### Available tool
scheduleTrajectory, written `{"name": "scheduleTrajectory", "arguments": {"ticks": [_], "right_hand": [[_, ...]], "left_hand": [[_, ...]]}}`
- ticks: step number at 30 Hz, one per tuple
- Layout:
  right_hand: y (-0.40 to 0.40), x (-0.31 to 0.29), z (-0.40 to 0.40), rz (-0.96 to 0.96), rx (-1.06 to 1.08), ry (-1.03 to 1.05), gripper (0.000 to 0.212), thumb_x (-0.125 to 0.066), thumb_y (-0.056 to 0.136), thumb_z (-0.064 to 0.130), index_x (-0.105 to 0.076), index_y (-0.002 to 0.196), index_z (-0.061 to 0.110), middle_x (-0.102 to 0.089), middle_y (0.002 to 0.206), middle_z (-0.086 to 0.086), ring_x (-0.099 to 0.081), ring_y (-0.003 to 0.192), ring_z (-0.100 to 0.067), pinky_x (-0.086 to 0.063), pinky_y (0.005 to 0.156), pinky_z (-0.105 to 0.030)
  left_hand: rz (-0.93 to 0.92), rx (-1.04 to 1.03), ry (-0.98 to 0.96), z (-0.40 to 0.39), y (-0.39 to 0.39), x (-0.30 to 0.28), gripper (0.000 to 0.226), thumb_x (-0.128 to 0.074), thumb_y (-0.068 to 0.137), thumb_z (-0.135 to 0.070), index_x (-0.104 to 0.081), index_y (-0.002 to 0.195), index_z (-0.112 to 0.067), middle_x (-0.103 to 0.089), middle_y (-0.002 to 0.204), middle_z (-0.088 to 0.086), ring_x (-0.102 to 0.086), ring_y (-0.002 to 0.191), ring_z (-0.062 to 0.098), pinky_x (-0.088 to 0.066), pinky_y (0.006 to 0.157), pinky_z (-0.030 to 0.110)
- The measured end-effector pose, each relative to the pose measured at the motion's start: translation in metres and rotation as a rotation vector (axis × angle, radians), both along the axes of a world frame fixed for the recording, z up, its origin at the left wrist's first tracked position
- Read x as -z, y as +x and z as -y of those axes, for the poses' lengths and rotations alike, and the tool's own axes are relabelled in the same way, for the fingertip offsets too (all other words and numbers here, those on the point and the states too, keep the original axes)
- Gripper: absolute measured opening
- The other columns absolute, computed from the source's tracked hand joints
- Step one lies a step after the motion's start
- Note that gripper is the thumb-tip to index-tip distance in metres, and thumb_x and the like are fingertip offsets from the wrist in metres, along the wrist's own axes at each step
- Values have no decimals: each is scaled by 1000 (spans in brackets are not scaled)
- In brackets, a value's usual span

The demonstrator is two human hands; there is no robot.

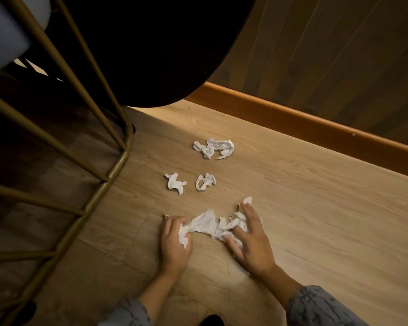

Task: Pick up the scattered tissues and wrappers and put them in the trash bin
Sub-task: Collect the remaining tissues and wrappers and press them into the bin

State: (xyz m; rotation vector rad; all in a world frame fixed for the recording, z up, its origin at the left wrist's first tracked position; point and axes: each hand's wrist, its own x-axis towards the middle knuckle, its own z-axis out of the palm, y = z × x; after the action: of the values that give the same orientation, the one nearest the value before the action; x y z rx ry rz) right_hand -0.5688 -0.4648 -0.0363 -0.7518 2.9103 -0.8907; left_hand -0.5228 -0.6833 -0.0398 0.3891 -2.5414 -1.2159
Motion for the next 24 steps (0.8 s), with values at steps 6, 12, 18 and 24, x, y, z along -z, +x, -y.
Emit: {"name": "scheduleTrajectory", "arguments": {"ticks": [6, 12, 18, 24], "right_hand": [[1, 11, -1, 43, 54, -97, 31, -60, 88, 33, -60, 114, 15, -52, 131, -5, -47, 126, -23, -36, 106, -37], [-5, 5, -10, 104, 129, -102, 37, -66, 81, 16, -57, 117, 16, -52, 110, -4, -48, 109, -23, -43, 94, -33], [-53, -49, -19, -32, 251, -252, 20, -55, 78, 25, -67, 81, 10, -56, 84, -4, -56, 70, -17, -44, 63, -25], [-109, -131, -58, -99, 85, -67, 38, -76, 75, 50, -65, 84, 15, -58, 86, -2, -54, 72, -15, -43, 61, -25]], "left_hand": [[-30, 136, -76, -4, -2, -2, 17, -57, 69, -12, -72, 77, -14, -56, 105, 4, -50, 103, 20, -44, 89, 33], [21, 78, -110, -12, -16, -6, 26, -76, 67, -25, -54, 59, -13, -63, 87, 0, -53, 98, 16, -40, 100, 46], [80, 116, 26, -33, -85, -50, 27, -76, 66, 4, -63, 80, -15, -58, 88, -2, -58, 78, 15, -40, 70, 12], [-17, 360, -54, -72, -160, -124, 26, -68, 78, 1, -75, 96, -15, -70, 101, 0, -59, 97, 8, -32, 83, -1]]}}
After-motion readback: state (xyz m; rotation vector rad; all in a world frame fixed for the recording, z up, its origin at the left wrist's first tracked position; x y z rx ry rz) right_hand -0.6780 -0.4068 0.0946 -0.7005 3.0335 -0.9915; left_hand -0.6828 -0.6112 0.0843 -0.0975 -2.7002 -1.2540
